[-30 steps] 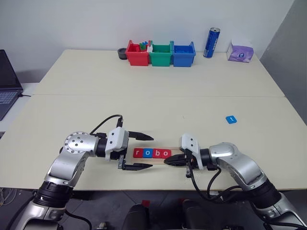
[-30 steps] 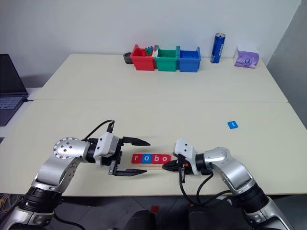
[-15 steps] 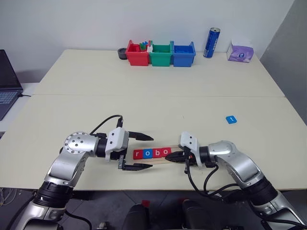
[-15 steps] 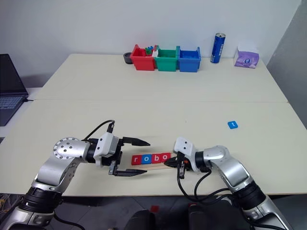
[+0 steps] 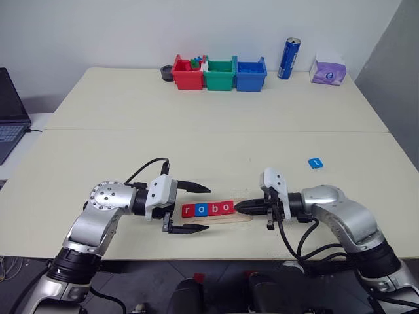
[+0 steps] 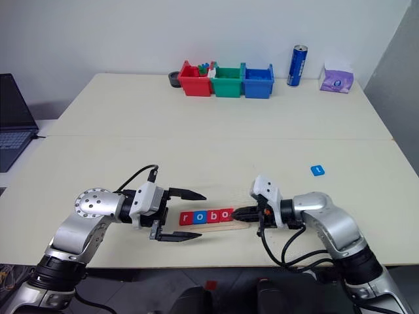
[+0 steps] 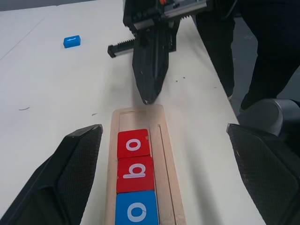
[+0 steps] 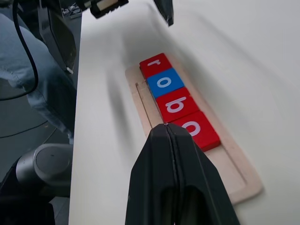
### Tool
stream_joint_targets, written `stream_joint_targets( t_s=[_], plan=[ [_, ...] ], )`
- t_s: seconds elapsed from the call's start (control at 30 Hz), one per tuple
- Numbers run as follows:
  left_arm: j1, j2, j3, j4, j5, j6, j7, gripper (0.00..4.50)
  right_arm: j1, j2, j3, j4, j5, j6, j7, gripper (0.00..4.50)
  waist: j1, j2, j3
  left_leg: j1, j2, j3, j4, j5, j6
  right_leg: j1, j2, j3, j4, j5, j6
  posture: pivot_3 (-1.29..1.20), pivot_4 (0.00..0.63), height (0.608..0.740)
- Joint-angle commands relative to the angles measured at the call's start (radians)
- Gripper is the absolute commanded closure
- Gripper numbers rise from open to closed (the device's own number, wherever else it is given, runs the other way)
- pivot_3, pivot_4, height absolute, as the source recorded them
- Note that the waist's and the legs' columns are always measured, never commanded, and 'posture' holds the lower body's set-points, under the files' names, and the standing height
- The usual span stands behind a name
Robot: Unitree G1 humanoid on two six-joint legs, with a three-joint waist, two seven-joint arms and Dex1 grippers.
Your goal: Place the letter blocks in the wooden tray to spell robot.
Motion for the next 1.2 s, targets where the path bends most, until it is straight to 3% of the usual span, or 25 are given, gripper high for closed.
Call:
stream_joint_targets(
  t_s=[0.03,0.27,0.37,0.67,1.0,1.2],
  plan=[
    [-0.015,-0.013,0.002,-0.022,-0.004,-0.011,0.014,0.0,0.012,-0.032,-0.111,-0.058,0.028,-0.004,-0.047,3.56,0.001,0.0,0.0,0.0,0.0,0.0,0.0,0.0,0.0,0.0,0.0,0.0,0.0,0.0,0.0,0.0,0.15,0.74],
    [-0.068,-0.085,-0.019,-0.017,0.001,0.025,0.08,0.0,0.089,-0.089,-0.271,-0.099,0.024,0.013,-0.16,1.08,0.002,0.0,0.0,-0.001,0.0,0.0,0.0,0.0,0.0,0.0,0.0,0.001,0.0,0.0,0.0,0.0,0.15,0.74],
    [-0.131,-0.158,-0.05,-0.008,0.028,0.054,0.151,0.0,0.128,-0.08,-0.338,-0.083,-0.04,-0.011,-0.284,0.04,0.005,-0.001,0.0,-0.001,-0.001,0.0,0.0,0.0,0.0,0.0,0.0,0.001,0.0,0.0,0.0,0.0,0.15,0.74],
    [-0.292,-0.356,-0.14,0.099,0.163,0.081,0.345,0.0,0.06,-0.04,-0.409,0.187,-0.199,-0.091,-0.565,0.01,0.001,0.0,0.0,0.0,-0.002,0.001,0.001,0.0,0.0,0.0,0.0,0.003,0.0,0.0,0.0,0.0,0.15,0.74],
    [-0.374,-0.487,-0.202,0.195,0.255,0.091,0.457,0.0,-0.107,0.012,-0.414,0.528,-0.198,-0.168,-0.594,0.01,-0.001,0.0,0.0,0.0,-0.001,0.002,0.0,0.0,0.0,0.0,0.0,0.004,0.0,0.001,0.0,0.0,0.15,0.74],
    [-0.355,-0.475,-0.205,0.175,0.255,0.089,0.441,0.0,-0.171,0.026,-0.41,0.664,-0.203,-0.176,-0.597,0.01,-0.002,0.001,0.0,0.0,-0.001,0.002,0.0,0.0,0.0,0.0,0.0,0.004,0.0,0.001,0.0,0.0,0.15,0.74]
  ],
)
